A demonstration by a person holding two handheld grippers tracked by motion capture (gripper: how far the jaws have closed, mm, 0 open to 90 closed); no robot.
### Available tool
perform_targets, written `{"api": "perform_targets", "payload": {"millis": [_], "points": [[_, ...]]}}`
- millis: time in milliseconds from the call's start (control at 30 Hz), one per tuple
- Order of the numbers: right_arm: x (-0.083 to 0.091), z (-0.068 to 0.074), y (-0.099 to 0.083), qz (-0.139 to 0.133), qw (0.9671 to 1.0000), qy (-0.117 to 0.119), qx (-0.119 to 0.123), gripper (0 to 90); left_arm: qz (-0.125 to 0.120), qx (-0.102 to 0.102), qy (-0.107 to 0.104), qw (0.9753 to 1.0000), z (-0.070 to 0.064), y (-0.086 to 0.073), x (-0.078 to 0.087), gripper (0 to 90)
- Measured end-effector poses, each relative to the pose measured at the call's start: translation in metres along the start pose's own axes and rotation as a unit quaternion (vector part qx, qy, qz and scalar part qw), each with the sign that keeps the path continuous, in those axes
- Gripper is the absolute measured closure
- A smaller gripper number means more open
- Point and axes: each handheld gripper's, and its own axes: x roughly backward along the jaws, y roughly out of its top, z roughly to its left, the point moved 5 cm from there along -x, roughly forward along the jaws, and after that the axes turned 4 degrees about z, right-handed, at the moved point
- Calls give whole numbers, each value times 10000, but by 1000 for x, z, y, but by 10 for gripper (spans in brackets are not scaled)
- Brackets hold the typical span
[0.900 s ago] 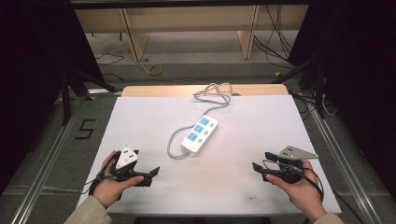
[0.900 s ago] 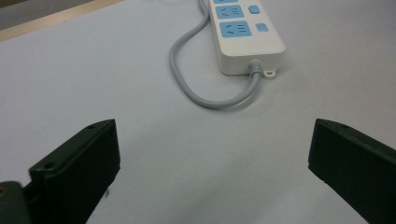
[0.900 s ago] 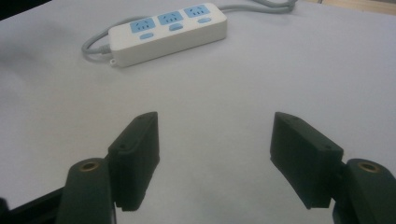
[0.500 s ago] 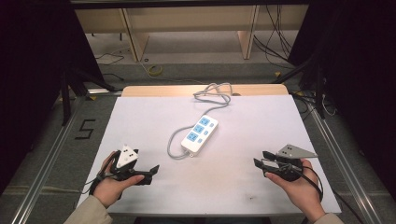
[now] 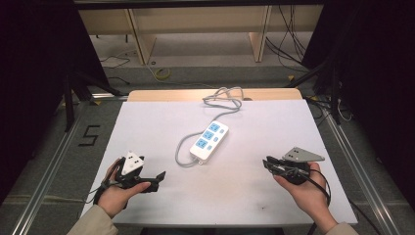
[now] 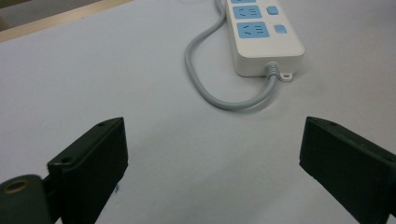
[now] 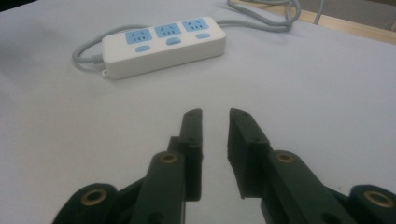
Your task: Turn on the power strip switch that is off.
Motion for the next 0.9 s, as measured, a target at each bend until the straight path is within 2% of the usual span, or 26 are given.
{"api": "perform_targets", "payload": {"millis": [267, 900], "points": [[-2, 5, 7, -45, 9999, 52, 98, 899, 24, 2, 19, 10000, 0, 0, -1, 82], [-11, 7, 17, 50, 9998, 79, 164, 900, 37, -23, 9, 10000, -1, 0, -2, 89]]}}
